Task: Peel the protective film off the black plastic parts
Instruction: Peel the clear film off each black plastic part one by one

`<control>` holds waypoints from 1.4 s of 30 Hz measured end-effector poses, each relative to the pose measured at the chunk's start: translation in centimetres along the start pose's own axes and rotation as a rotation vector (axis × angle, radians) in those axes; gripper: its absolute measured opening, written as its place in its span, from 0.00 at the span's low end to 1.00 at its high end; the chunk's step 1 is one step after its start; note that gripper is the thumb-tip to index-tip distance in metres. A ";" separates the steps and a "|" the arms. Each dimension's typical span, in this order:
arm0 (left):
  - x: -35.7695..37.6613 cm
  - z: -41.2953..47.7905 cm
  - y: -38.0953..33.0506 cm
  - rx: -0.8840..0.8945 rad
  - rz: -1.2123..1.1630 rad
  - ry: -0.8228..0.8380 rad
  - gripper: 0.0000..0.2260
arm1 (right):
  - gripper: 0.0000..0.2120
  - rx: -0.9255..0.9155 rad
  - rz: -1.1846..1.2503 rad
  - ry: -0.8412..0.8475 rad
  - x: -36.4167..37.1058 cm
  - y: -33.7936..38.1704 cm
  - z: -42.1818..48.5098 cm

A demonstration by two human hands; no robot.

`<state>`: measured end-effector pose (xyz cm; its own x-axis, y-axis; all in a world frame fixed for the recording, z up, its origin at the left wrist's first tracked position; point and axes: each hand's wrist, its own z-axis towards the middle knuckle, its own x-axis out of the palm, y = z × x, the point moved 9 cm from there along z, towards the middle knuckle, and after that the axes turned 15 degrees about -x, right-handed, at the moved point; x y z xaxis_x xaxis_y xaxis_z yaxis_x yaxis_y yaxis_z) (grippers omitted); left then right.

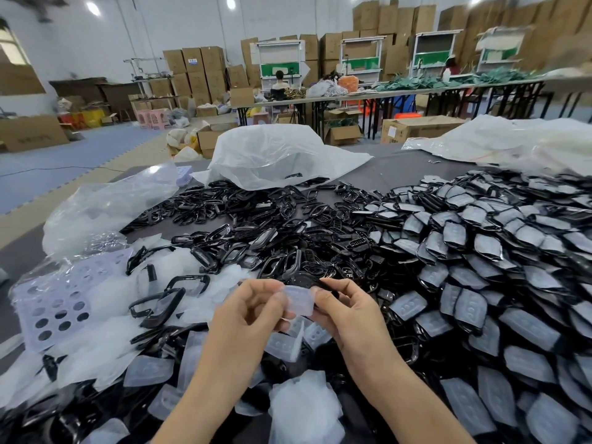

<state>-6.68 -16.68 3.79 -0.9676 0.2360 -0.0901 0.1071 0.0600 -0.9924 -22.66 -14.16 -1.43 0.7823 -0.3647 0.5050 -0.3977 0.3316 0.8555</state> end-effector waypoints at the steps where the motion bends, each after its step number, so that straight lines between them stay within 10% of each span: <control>1: 0.2 0.0 0.2 -0.018 -0.047 0.018 0.03 | 0.06 0.019 0.026 -0.003 0.0 -0.1 -0.1; 10: -0.5 0.2 0.2 0.104 0.041 -0.110 0.09 | 0.20 0.091 0.086 0.128 1.5 0.0 -0.8; 27: -0.8 0.4 0.4 0.133 0.002 -0.147 0.09 | 0.06 0.008 -0.030 0.224 2.7 1.3 -1.7; 42: 0.9 -0.4 -0.4 0.204 0.169 -0.004 0.12 | 0.16 -0.086 -0.030 0.214 1.9 1.4 -0.4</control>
<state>-7.47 -16.08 4.12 -0.9408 0.2223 -0.2560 0.2193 -0.1769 -0.9595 -21.56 -14.06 0.74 0.8806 -0.1853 0.4361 -0.3380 0.3996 0.8521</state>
